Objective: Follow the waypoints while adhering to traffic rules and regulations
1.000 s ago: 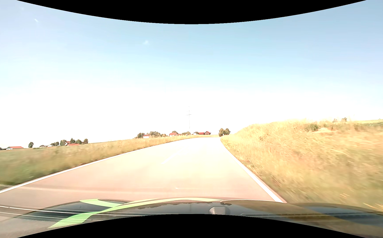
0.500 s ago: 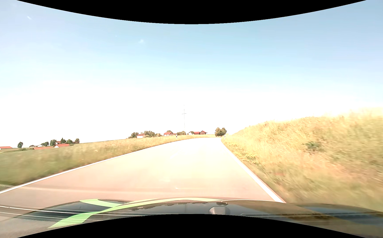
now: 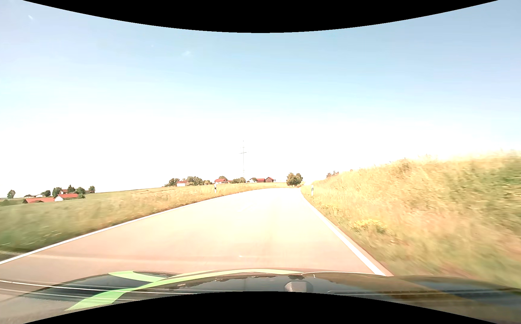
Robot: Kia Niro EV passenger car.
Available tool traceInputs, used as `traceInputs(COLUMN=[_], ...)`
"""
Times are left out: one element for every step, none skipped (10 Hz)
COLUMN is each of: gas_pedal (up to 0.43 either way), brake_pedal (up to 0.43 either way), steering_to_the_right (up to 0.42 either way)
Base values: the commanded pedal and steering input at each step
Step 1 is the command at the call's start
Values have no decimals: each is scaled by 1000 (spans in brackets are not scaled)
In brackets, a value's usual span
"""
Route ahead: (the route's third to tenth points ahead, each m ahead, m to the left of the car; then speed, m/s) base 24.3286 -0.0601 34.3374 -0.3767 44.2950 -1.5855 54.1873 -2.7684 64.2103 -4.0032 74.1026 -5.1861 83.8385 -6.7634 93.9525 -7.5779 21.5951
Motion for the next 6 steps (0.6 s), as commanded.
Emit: traceInputs(gas_pedal=[311,311,319,319,319,319], brake_pedal=[0,0,0,0,0,0], steering_to_the_right=[12,12,12,14,14,14])
